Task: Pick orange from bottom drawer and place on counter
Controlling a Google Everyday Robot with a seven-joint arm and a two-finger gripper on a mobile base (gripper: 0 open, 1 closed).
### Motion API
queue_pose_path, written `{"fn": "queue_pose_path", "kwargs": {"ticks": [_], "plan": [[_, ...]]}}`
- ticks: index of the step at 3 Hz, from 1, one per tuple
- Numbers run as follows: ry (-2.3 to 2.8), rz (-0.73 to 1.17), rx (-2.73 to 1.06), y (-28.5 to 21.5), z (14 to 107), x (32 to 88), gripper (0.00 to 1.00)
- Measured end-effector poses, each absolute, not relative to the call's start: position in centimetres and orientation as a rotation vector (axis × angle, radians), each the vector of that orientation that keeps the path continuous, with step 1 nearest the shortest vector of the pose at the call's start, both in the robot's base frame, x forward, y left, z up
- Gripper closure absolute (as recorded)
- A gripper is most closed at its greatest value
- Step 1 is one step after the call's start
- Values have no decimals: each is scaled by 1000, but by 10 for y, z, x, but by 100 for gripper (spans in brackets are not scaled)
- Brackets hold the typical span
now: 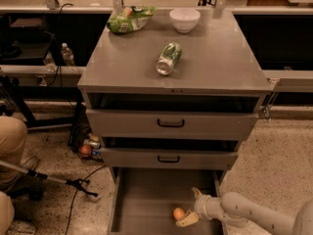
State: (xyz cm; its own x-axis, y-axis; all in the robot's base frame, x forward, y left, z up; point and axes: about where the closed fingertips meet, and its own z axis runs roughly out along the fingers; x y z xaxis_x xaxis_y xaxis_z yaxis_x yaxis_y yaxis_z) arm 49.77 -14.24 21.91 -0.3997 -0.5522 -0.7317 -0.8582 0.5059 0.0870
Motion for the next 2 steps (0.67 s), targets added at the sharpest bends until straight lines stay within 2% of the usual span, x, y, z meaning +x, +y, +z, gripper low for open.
{"fn": "queue_pose_path", "kwargs": {"ticks": [2], "plan": [[2150, 550, -1210, -135, 167, 498, 0]]}}
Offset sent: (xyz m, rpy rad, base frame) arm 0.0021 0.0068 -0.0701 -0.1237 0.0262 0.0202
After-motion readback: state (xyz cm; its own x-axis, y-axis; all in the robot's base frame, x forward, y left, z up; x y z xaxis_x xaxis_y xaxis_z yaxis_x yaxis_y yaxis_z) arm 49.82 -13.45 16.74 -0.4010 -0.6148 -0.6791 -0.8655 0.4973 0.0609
